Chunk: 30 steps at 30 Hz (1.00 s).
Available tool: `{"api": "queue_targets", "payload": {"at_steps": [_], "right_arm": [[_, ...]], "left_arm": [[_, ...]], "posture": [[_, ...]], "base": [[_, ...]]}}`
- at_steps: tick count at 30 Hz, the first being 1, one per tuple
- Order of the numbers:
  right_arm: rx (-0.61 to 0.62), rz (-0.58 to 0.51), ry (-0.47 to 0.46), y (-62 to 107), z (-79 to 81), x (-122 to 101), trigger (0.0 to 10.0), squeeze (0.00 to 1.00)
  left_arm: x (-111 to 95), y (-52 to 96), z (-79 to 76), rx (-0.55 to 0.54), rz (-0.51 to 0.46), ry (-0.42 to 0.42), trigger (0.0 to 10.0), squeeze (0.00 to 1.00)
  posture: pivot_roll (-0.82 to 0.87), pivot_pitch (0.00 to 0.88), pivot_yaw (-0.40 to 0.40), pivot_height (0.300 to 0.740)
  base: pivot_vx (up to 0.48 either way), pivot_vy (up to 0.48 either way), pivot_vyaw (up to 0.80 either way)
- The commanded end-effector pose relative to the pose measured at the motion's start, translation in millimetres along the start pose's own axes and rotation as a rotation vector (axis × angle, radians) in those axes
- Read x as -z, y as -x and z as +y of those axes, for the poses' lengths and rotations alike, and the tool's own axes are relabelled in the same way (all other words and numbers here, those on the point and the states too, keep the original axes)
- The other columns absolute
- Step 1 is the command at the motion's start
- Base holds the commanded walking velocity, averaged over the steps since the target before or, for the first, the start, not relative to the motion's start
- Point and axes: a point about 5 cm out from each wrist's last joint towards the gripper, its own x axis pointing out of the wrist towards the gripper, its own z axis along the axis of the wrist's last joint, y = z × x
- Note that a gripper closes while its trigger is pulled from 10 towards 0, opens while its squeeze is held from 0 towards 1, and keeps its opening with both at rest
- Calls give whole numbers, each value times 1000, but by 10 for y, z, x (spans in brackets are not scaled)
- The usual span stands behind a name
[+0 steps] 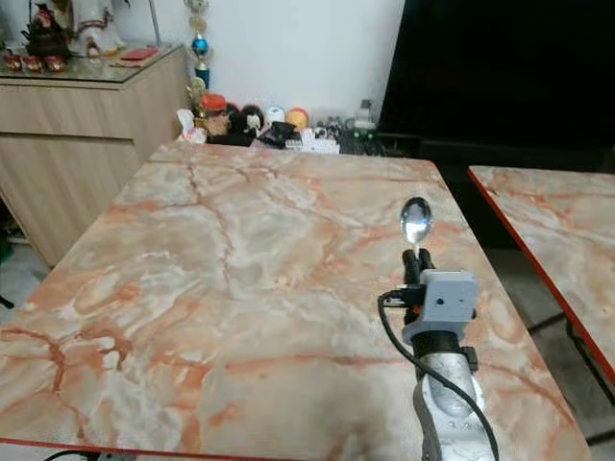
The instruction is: Setting the table
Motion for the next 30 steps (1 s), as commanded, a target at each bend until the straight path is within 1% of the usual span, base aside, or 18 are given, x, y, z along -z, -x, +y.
{"api": "queue_targets", "payload": {"at_steps": [1, 6, 8, 13, 17, 30], "right_arm": [[1, -27, 14, -33, -22, -64, 10000, 0], [5, -30, 8, -49, -38, -70, 10000, 0], [19, -27, 18, -59, -54, -73, 10000, 0], [16, -15, 8, -54, -52, -58, 10000, 0], [7, -16, 9, -52, -39, -56, 10000, 0], [7, -36, 21, -67, -25, -90, 10000, 0]], "left_arm": [[36, -2, -69, 13, 13, 15, 10000, 0], [32, -4, -86, 15, 9, 12, 10000, 0], [26, -8, -103, 17, 7, 10, 10000, 0], [20, -11, -120, 20, 4, 11, 10000, 0], [22, -11, -130, 22, 3, 13, 10000, 0], [45, -4, -122, 23, 10, 17, 10000, 0]], "posture": [[-23, 50, -29, 740], [-25, 52, -32, 740], [-27, 58, -36, 740], [-28, 61, -37, 740], [-30, 66, -38, 740], [-30, 75, -38, 740]], "base": [[0, 0, 0], [0, 0, 0], [0, -386, 0], [0, -401, 0], [0, -402, -780], [0, -448, 0]]}}
